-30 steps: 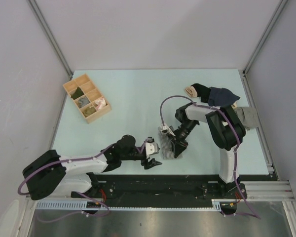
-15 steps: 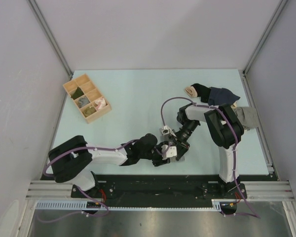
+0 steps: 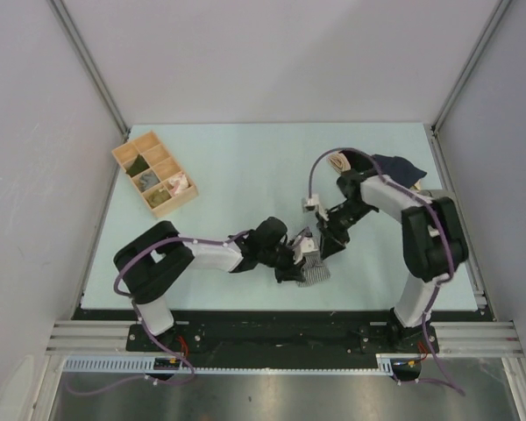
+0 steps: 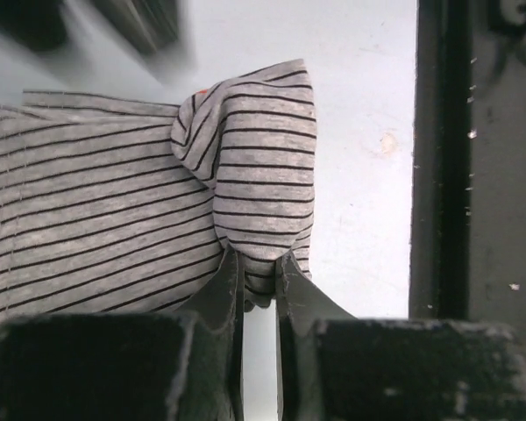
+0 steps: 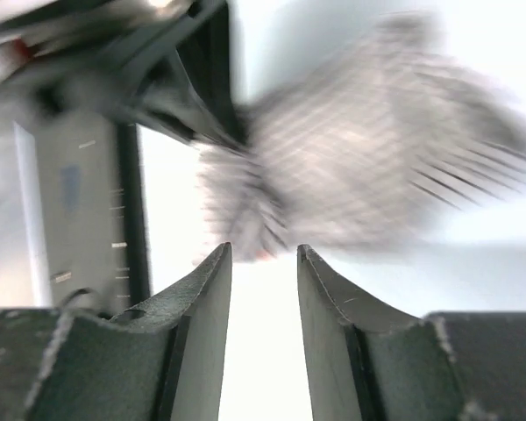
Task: Roll the underwear
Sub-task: Roll the underwear to the center of the board.
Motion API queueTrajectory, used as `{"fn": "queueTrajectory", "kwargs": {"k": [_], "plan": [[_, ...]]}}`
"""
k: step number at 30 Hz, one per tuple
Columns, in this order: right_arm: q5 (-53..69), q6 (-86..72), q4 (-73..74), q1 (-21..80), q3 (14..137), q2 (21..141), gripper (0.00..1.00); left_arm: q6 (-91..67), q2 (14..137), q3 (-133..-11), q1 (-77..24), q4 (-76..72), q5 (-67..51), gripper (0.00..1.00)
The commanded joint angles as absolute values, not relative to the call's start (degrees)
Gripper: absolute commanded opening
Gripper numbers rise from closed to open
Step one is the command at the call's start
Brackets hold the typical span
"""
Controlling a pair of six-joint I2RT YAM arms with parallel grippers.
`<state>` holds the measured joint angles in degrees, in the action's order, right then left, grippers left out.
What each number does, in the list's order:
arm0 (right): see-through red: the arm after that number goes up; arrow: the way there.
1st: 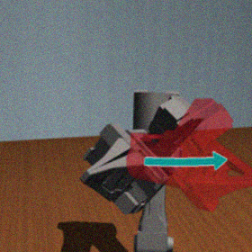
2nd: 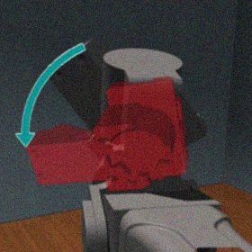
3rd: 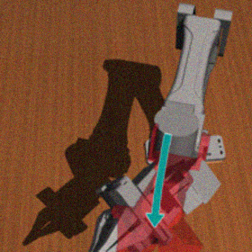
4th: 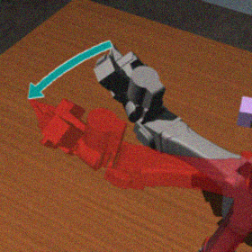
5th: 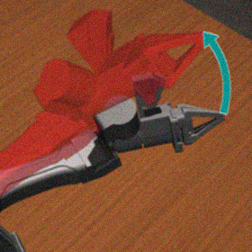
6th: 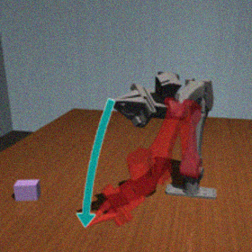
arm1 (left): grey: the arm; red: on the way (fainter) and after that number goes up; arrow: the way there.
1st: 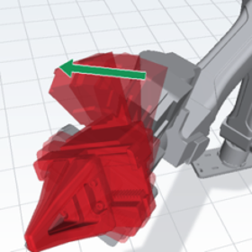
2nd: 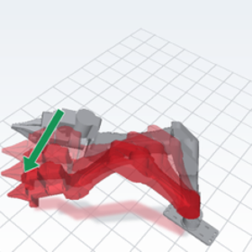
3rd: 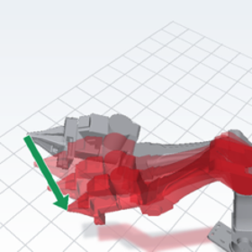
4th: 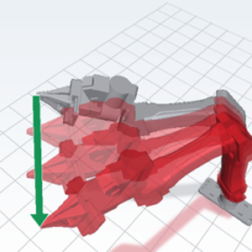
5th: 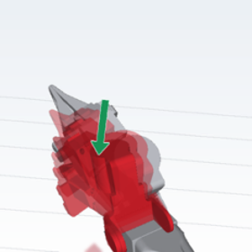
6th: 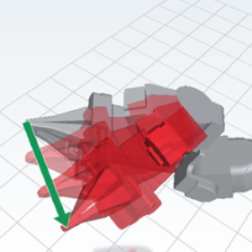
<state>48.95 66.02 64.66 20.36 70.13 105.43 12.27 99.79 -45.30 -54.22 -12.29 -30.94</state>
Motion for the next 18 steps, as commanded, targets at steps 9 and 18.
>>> {"fn": "queueTrajectory", "kwargs": {"k": [9,18], "plan": [[48.8,85.1,50.8,18.7,55.0,76.0,0.55,-2.1,116.5,-49.4,-40.0,-2.3,-51.5,0.13],[35.7,84.1,34.2,33.5,43.1,71.9,0.63,-2.7,121.2,-53.3,-38.8,1.2,-52.6,0.19]]}}
